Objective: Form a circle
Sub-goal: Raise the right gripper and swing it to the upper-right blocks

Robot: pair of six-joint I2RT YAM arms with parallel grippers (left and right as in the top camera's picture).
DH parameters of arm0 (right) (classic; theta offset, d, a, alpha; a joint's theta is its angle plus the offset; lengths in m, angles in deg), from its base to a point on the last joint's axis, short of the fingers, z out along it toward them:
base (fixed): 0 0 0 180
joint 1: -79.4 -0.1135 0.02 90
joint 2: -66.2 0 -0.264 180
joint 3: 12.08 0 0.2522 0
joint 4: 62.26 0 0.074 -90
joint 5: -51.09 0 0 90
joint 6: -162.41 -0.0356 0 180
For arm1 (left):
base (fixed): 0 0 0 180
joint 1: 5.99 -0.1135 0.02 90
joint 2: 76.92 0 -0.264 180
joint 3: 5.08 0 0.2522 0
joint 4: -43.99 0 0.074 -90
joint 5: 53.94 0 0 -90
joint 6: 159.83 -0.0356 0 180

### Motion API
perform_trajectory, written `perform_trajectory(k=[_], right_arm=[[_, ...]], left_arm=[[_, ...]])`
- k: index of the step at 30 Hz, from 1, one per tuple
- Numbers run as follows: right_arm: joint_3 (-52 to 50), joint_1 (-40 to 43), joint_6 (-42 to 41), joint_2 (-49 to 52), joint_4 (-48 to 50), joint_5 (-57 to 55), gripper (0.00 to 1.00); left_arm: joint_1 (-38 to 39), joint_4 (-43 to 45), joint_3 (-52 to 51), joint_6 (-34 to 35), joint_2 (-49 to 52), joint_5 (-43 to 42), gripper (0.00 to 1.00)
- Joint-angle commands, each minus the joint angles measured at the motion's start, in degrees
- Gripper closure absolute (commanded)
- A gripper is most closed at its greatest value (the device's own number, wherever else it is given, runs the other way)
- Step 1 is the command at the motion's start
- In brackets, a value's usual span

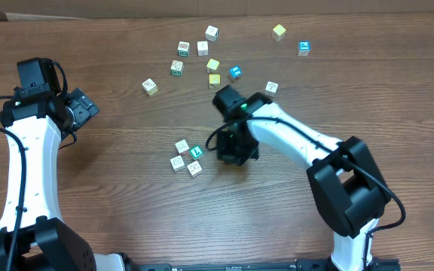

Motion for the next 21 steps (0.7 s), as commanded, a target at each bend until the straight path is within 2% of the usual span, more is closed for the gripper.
perform_trajectory(k=[1,6,10,17,21], right_arm=[[1.3,3.5,1.4,0.2,0.3,-8.2,0.96],[1.3,6.6,1.4,0.2,1.8,-9.0,0.96],[1.3,7.9,3.4,0.2,2.5,-10.2,0.92],[1.3,9.6,3.7,0.2,3.3,-19.5,0.91],[1.3,11.7,3.7,0.2,3.8,-23.9,0.91]], left_arm=[[0.1,0.1,0.7,0.8,-0.5,0.3,0.0],[0.1,0.1,0.7,0.8,-0.5,0.3,0.01],[0.1,0.1,0.7,0.8,-0.5,0.3,0.01],[0.1,0.2,0.7,1.0,-0.5,0.1,0.0],[0.1,2.1,0.7,2.5,-0.5,-6.8,0.0]])
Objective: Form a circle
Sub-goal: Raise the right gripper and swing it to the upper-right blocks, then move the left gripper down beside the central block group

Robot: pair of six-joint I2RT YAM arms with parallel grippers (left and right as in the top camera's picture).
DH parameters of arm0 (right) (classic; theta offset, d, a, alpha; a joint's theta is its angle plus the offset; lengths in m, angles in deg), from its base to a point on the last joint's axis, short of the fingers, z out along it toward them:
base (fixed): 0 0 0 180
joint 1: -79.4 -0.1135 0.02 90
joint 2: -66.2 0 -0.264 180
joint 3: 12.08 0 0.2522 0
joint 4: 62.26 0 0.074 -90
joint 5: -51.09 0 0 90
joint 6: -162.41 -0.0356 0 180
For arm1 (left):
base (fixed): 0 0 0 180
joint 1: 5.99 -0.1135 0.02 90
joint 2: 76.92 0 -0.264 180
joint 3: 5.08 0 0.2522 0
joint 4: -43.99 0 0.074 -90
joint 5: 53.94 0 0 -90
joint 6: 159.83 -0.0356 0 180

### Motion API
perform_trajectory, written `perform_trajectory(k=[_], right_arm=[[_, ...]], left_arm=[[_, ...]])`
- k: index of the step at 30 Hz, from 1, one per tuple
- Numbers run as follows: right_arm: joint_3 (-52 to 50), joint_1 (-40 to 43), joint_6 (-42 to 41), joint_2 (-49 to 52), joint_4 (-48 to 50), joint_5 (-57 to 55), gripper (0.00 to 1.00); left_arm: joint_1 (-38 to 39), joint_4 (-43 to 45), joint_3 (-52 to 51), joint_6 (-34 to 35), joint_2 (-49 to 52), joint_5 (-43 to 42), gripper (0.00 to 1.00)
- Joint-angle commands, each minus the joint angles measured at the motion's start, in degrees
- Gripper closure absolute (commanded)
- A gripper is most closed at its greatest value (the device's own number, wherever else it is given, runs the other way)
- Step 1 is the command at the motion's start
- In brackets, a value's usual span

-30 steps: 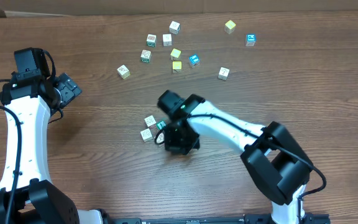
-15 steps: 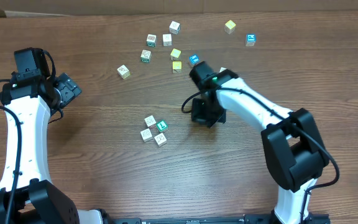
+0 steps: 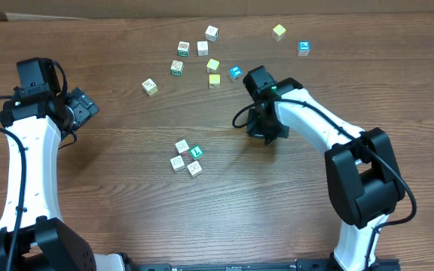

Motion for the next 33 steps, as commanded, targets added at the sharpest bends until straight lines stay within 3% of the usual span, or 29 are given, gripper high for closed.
perform_trajectory(k=[1,2,3,5,6,7,9,10,11,12,23,29,33], right_arm=[[1.3,2.6,0.5,0.2,0.8,-6.7,0.9],[1.3,3.2,0.5,0.2,1.1,-7.0,0.88],[1.3,3.9,0.5,0.2,1.3,-7.0,0.85],[1.3,5.3,0.5,0.2,1.4,-7.0,0.82],[1.3,6.1,0.5,0.2,1.4,-7.0,0.8],[1.2,6.7,0.5,0.2,1.3,-7.0,0.78],[1.1,7.9,0.5,0.2,1.2,-7.0,0.6],[1.1,8.5,0.5,0.2,0.9,-7.0,0.39],[1.0,9.0,0.5,0.2,0.7,-7.0,0.11],[1.0,9.4,0.5,0.2,0.5,-6.9,0.0],[1.0,10.0,0.5,0.2,2.3,-4.8,0.0],[1.0,10.0,0.5,0.2,3.6,-4.8,0.0],[1.0,10.0,0.5,0.2,4.2,-4.8,0.0]], left_arm=[[0.1,1.7,0.7,1.8,-0.5,-7.5,0.0],[0.1,1.9,0.7,1.1,-0.5,-9.2,0.15],[0.1,1.9,0.7,-1.1,-0.5,-11.4,0.48],[0.2,1.2,0.7,-4.3,-0.5,-15.3,0.88],[0.3,0.6,0.7,-5.2,-0.4,-16.4,0.96],[0.5,0.2,0.6,-5.6,-0.3,-16.5,0.96],[1.2,0.0,0.6,-7.6,0.0,-16.5,0.96],[1.6,0.0,0.6,-8.7,0.2,-16.5,0.96],[2.0,0.2,0.6,-9.0,0.4,-16.2,0.96],[2.2,0.9,0.6,-9.4,0.5,-16.3,0.96],[4.2,21.4,0.6,-8.2,1.5,-16.1,0.96],[4.3,22.2,0.6,-5.6,1.5,-16.8,0.96],[4.3,17.6,0.7,-5.7,1.5,-18.1,0.96]])
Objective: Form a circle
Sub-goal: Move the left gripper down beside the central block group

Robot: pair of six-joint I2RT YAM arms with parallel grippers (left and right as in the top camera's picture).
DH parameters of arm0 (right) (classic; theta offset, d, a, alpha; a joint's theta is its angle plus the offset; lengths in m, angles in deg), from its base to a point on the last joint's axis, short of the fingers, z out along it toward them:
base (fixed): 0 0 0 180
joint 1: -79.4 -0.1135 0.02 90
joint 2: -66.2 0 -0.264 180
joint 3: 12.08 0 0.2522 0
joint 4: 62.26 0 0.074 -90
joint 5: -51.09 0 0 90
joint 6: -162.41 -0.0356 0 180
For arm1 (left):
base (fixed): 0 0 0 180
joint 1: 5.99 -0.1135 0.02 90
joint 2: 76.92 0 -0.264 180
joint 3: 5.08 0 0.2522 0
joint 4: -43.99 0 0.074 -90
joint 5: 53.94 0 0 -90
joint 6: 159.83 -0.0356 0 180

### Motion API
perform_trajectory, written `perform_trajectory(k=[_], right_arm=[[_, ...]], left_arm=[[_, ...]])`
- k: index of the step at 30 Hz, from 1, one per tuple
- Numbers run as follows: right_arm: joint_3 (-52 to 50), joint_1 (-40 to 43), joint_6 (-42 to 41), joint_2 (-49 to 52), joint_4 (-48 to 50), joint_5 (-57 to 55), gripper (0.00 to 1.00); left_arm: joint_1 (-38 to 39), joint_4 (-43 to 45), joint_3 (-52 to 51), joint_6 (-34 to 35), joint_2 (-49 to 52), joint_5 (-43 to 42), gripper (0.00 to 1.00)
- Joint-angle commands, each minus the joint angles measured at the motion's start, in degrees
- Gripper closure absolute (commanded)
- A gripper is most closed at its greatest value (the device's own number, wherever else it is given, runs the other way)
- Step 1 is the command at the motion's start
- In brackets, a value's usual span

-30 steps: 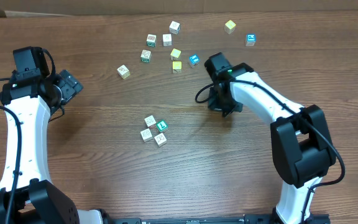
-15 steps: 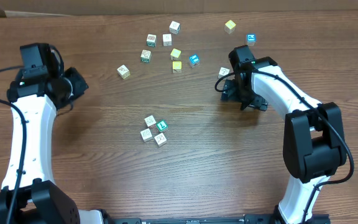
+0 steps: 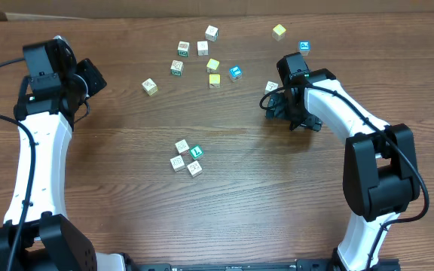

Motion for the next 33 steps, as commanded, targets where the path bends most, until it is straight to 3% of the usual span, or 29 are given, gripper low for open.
perform_trajectory(k=[1,7,10,14,20,33], right_arm=[[1.0,-0.1,-0.2,0.2,0.6,0.2,0.0],[1.0,-0.1,-0.2,0.2,0.6,0.2,0.0],[1.0,-0.1,-0.2,0.2,0.6,0.2,0.0],[1.0,-0.1,-0.2,0.2,0.6,0.2,0.0],[1.0,-0.1,-0.2,0.2,0.6,0.2,0.0],[1.0,-0.1,-0.2,0.2,0.6,0.2,0.0]], left_arm=[[0.4,-5.3,0.7,0.8,0.5,-3.2,0.96],[3.4,-24.6,0.6,-3.4,0.5,-5.6,0.96],[8.2,-35.3,0.6,-3.6,0.6,0.4,0.96],[13.7,-40.6,-0.8,-3.5,0.6,6.0,0.96],[18.9,-39.7,-5.1,-0.9,0.6,11.6,0.96],[19.5,-23.5,-17.3,-4.0,0.6,4.3,0.96]])
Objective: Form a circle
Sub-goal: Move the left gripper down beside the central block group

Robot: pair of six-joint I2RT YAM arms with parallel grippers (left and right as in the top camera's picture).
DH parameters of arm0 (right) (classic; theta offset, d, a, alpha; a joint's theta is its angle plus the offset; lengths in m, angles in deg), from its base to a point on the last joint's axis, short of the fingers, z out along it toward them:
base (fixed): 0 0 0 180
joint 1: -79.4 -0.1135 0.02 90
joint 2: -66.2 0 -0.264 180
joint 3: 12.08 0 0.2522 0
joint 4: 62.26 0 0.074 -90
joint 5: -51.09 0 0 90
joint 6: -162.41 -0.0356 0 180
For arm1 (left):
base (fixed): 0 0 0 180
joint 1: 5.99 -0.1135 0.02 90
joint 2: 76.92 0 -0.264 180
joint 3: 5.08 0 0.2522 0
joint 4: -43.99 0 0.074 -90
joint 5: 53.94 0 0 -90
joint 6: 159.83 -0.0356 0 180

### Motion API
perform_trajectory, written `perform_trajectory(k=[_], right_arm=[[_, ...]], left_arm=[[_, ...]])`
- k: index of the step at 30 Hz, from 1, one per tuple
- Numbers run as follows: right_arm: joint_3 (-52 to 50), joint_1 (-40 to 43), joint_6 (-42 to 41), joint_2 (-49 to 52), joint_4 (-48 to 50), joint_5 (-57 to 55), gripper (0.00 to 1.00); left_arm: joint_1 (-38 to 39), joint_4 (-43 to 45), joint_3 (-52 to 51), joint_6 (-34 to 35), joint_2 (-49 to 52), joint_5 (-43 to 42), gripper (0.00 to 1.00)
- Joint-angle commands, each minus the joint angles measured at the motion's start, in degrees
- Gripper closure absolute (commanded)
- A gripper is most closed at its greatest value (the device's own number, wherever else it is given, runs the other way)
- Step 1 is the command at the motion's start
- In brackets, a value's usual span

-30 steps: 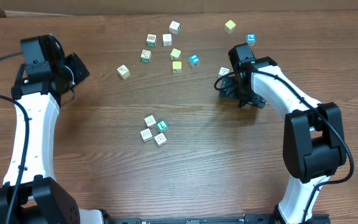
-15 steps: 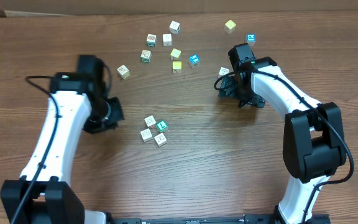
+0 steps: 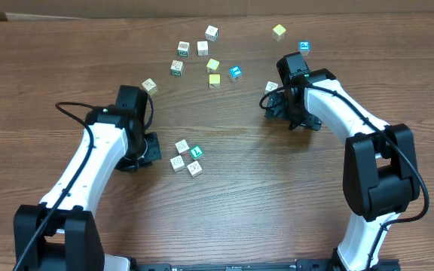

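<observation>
Small lettered cubes are the task's pieces. A tight cluster lies mid-table: a white cube (image 3: 180, 145), a green one (image 3: 195, 152), and two more white ones (image 3: 177, 162) (image 3: 194, 168). Several others are scattered at the back, among them a yellow cube (image 3: 215, 80), a blue cube (image 3: 235, 72) and a pale cube (image 3: 150, 86). My left gripper (image 3: 151, 148) sits just left of the cluster. My right gripper (image 3: 271, 105) hangs just below a white cube (image 3: 271, 87). The overhead view does not show how the jaws of either gripper stand.
More cubes lie at the far back: a white one (image 3: 212, 32), a yellow one (image 3: 279, 31) and a blue one (image 3: 304, 47). The wooden table (image 3: 247, 203) is edged by a pale wall strip along the back.
My left arm has moved from the far left back of the table to the middle, its gripper now beside the cluster of cubes. The right arm and all the cubes are unchanged.
My right gripper was first just right of the cluster, while the left arm rested at the far left. The right gripper then stood farther back right, then below the white cube on the right, where it stays. The left gripper now sits by the cluster.
</observation>
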Motion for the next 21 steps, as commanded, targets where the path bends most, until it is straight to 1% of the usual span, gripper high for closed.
perform_trajectory(k=[1,4,6,15,19,21], right_arm=[[1.0,-0.1,-0.2,0.2,0.2,0.0,0.0],[1.0,-0.1,-0.2,0.2,0.2,0.0,0.0],[1.0,-0.1,-0.2,0.2,0.2,0.0,0.0],[1.0,-0.1,-0.2,0.2,0.2,0.0,0.0],[1.0,-0.1,-0.2,0.2,0.2,0.0,0.0],[1.0,-0.1,-0.2,0.2,0.2,0.0,0.0]], left_arm=[[0.4,4.2,-4.0,-2.7,0.3,-3.7,0.96],[0.4,9.0,-6.7,-4.7,0.3,-5.2,0.96],[0.4,9.8,-7.5,-5.9,0.3,-6.3,0.96],[0.5,10.1,-9.3,-7.3,1.2,-11.0,0.96],[1.1,10.4,-9.3,-7.1,3.8,-11.9,0.96],[1.7,10.4,-9.3,-6.8,6.4,-14.3,0.96]])
